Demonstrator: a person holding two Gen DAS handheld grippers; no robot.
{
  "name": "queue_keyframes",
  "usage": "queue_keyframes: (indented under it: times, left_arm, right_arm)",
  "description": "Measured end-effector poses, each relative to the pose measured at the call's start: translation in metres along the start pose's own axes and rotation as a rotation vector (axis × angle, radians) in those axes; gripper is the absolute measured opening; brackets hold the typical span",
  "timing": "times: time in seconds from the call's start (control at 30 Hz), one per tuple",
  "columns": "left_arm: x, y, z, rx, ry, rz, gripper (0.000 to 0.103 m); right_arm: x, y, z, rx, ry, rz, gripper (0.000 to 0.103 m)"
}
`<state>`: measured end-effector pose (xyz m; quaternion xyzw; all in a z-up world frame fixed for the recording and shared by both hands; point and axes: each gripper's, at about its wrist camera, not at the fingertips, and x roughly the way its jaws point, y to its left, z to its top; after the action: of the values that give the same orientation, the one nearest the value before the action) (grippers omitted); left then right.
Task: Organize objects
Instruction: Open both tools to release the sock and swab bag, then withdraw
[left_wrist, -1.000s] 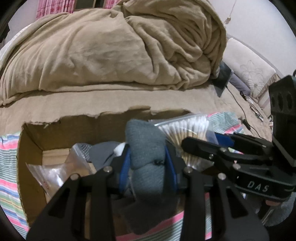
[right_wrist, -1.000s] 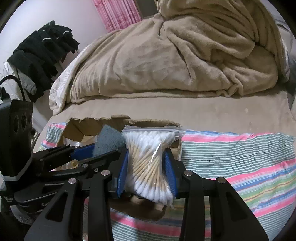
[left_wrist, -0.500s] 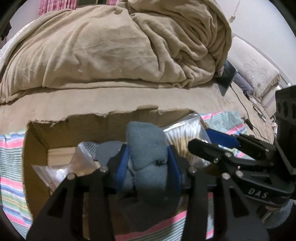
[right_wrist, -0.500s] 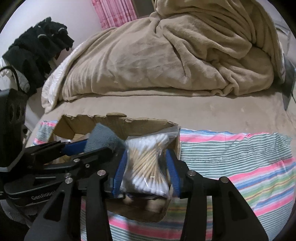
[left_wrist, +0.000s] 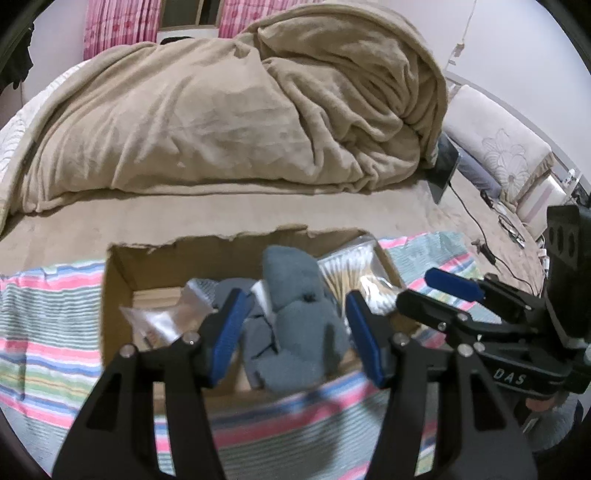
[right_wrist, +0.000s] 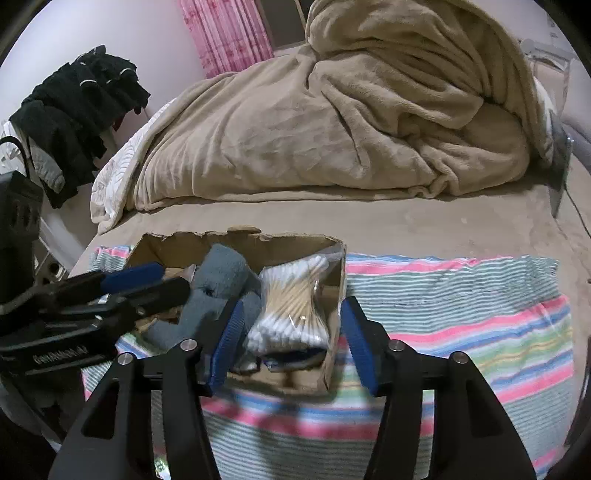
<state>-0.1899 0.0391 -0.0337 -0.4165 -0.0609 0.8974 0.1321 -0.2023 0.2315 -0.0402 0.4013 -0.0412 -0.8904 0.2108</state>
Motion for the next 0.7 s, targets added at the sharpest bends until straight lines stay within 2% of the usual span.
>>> queue_keyframes:
  times: [0.17,0.4,0.6,0.67,0.7]
  left_arm:
    - [-0.023,-0.001,-0.010,-0.004,-0.014,0.004,0.058]
    - [-0.060,0.004,-0.038,-0.050,-0.035,0.007,0.058]
    - [-0.085,0.004,-0.059,-0.046,-0.041,0.025,0.058]
    - [-0.093,0.004,-0.067,-0.050,-0.043,0.034,0.058]
    - [-0.097,0.004,-0.071,-0.052,-0.043,0.035,0.058]
  right_arm:
    - [-0.016,0.013,-0.009,-0.051,-0.006,-0.014,0.068]
    - [-0.038,0.024,-0.021,-0.065,-0.012,-0.015,0.068]
    - [-0.050,0.034,-0.031,-0.073,-0.012,0.000,0.069]
    - [-0.054,0.039,-0.035,-0.082,-0.011,0.005,0.079]
    - [-0.056,0.042,-0.039,-0.085,-0.012,0.013,0.080]
